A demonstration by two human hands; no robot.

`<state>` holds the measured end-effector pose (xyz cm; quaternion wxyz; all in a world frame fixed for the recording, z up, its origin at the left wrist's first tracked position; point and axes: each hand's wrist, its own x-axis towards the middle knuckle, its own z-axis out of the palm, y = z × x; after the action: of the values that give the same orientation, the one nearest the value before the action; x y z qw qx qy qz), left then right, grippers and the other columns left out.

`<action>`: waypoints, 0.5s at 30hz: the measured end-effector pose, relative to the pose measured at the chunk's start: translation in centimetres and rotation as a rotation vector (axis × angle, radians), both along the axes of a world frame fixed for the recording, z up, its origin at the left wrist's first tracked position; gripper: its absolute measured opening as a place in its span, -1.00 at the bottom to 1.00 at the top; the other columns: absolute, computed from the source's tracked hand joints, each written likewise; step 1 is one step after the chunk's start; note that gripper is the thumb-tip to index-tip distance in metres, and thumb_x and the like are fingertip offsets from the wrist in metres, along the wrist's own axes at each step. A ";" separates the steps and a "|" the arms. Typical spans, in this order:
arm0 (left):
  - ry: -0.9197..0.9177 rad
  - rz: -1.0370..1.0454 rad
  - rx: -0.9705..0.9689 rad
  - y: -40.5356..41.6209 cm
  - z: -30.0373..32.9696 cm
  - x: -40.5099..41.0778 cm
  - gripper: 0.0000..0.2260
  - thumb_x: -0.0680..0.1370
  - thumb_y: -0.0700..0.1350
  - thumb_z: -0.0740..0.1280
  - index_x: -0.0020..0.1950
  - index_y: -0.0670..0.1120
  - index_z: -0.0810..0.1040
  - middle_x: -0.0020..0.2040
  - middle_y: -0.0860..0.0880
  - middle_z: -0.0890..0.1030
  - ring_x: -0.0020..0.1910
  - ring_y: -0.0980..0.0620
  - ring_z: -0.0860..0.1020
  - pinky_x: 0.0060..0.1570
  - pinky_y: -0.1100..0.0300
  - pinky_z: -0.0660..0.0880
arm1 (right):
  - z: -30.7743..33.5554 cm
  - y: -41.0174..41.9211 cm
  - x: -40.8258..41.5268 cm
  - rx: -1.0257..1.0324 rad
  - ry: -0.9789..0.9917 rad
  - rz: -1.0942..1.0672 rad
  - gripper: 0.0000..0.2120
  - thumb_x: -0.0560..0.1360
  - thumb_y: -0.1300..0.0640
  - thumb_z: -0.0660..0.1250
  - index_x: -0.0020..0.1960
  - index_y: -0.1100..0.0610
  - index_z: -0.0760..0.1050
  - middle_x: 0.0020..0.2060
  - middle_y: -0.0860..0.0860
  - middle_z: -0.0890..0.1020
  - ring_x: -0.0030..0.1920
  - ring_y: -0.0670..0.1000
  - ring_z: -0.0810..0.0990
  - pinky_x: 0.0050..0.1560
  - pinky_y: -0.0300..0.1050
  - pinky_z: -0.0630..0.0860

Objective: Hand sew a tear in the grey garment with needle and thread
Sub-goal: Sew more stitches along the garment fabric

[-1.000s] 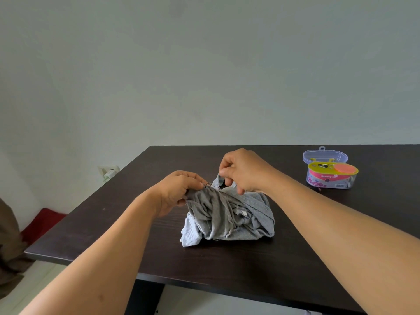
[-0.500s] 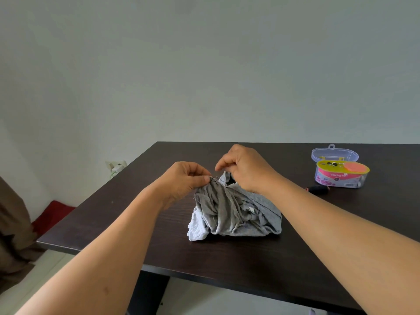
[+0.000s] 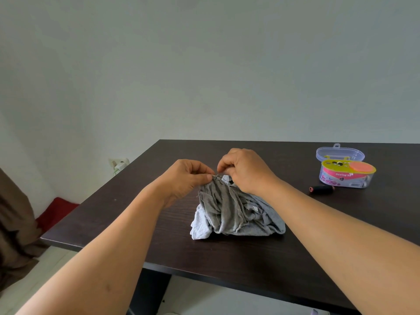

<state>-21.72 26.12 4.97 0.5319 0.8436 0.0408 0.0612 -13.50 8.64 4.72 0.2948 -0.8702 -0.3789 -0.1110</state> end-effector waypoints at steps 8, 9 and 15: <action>0.005 -0.012 -0.039 -0.1 -0.2 0.1 -0.94 0.54 -0.23 0.44 -0.02 -0.14 0.69 -0.08 -0.13 0.72 -0.10 0.06 0.62 0.02 0.20 0.56 | -0.6 -0.1 -0.4 0.114 0.162 0.009 -0.59 0.48 0.16 0.39 -0.31 -0.37 0.54 -0.19 -0.21 0.60 -0.06 -0.12 0.58 0.05 0.14 0.56; 0.010 -0.015 -0.044 -0.1 -0.1 0.0 -0.95 0.54 -0.22 0.44 -0.02 -0.14 0.69 -0.10 -0.09 0.71 -0.11 0.07 0.62 -0.01 0.22 0.54 | -0.7 -0.2 -0.4 0.129 0.178 0.010 -0.59 0.49 0.17 0.39 -0.32 -0.35 0.56 -0.19 -0.21 0.60 -0.06 -0.13 0.58 0.05 0.13 0.56; 0.029 -0.040 -0.069 -0.3 -0.1 -0.1 -0.94 0.55 -0.23 0.42 0.00 -0.16 0.68 -0.07 -0.11 0.71 -0.09 0.06 0.63 -0.01 0.22 0.53 | -0.4 -0.7 -0.7 0.147 0.197 0.017 -0.76 0.50 0.25 0.39 -0.19 -0.08 0.66 -0.17 -0.15 0.62 -0.07 -0.10 0.58 0.06 -0.04 0.55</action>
<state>-21.77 25.79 4.88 0.5610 0.8263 0.0339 0.0369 -14.17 7.92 4.33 0.3946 -0.8497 -0.3461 -0.0501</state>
